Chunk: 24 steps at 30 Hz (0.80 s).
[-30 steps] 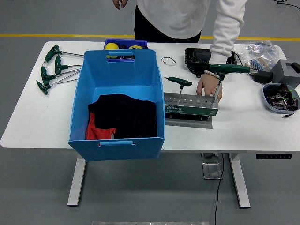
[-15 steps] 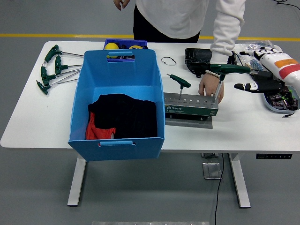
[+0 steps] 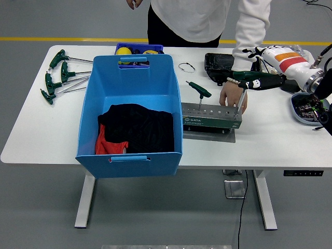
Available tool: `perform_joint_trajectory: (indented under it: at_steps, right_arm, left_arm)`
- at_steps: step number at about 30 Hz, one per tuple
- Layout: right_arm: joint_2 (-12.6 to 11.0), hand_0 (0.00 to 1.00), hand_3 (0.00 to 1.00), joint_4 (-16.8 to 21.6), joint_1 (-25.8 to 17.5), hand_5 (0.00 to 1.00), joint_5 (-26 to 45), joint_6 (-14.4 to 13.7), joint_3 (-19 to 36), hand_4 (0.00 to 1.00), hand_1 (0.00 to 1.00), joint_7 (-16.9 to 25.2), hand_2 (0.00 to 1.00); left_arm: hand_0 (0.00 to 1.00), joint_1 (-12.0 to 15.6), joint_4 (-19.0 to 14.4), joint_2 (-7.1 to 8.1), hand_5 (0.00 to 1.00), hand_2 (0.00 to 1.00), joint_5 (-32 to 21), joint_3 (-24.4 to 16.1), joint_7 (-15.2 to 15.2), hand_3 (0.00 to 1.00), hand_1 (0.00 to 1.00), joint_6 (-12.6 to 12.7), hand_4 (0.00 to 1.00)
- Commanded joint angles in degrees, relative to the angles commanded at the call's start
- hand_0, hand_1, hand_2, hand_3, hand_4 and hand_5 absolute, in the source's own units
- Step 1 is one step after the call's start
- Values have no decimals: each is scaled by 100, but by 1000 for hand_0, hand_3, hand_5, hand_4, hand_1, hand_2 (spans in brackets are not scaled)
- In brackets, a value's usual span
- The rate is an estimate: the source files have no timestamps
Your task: Lift tool from toolbox,place it in box,lift tool from toolbox,place it in box
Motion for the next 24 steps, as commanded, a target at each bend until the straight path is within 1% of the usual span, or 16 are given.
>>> perform_joint_trajectory:
  at_steps: [3,5,6,9,11,12,16,17,19,23,24]
  right_arm:
    - [94,694,763,-246,142,575,-181,245,-134,998,610,56,565]
    - [152,694,763,-394,218,575,-244,322,-215,998,610,59,565]
    - [174,673,703,-453,246,549,-251,339,-247,998,563,55,513]
    - [242,673,703,-622,313,549,-265,346,-296,998,563,31,513]
    - [280,673,703,-727,357,549,-247,301,-315,998,563,4,513]
    - [292,496,569,-763,376,554,-247,275,-325,998,449,-6,417]
    - [314,496,569,-823,412,554,-257,256,-353,998,449,-71,417]
    - [316,347,435,-833,417,562,-256,249,-360,998,365,-83,346]
    - [319,347,435,-842,419,562,-260,252,-368,998,365,-102,346]
    - [322,347,435,-843,412,562,-249,342,-397,998,365,-175,346]
    - [323,277,365,-840,410,582,-213,386,-408,998,288,-203,283]
  left_arm:
    - [741,-21,0,0,714,809,65,-37,5,782,791,43,764]
    - [741,-31,0,6,714,809,89,-49,3,782,791,53,764]
    - [738,-33,0,9,710,804,98,-53,3,776,782,55,760]
    - [738,-41,0,12,710,804,127,-69,0,776,782,67,760]
    - [738,-48,0,15,710,804,113,-56,-12,776,782,77,760]
    - [736,-50,0,18,708,799,118,-58,-13,771,772,78,760]
    - [736,-50,0,21,708,799,186,-112,-2,771,772,89,760]
    - [735,-50,0,21,707,790,195,-119,-1,771,761,95,759]
    - [735,-48,0,23,707,790,207,-129,1,771,761,99,759]
    - [735,-45,0,24,707,790,270,-185,12,771,761,112,759]
    - [734,-43,0,23,703,785,271,-190,9,762,753,117,757]
